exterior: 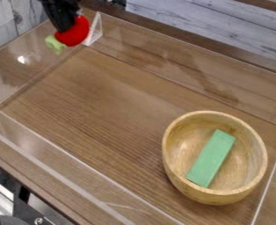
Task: Move the red object to the left side of the table
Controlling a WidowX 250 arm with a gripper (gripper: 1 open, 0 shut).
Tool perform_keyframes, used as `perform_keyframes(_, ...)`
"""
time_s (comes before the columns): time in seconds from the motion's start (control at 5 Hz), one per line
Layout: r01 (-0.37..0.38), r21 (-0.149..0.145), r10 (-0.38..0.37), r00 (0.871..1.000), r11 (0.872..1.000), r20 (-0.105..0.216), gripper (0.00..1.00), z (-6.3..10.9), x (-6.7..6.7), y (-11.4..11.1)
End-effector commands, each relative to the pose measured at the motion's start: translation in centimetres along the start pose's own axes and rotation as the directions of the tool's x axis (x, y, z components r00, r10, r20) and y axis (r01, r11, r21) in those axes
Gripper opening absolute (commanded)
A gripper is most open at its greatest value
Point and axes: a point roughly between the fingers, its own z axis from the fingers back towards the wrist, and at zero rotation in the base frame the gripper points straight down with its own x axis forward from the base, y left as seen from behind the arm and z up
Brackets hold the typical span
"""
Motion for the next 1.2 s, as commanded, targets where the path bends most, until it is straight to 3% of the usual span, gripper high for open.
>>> perform_keyframes(0.0,-0.043,0.073,0.038,0.997,0.996,0.070,0.00,2.8,1.4,1.7)
perform_keyframes(0.8,-0.172,0.104,0.166,0.984,0.980,0.064,0.00,2.2,2.4,1.3)
perform_keyframes(1.0,-0.241,0.122,0.235,0.970,0.963,0.062,0.00,2.0,2.4,1.5)
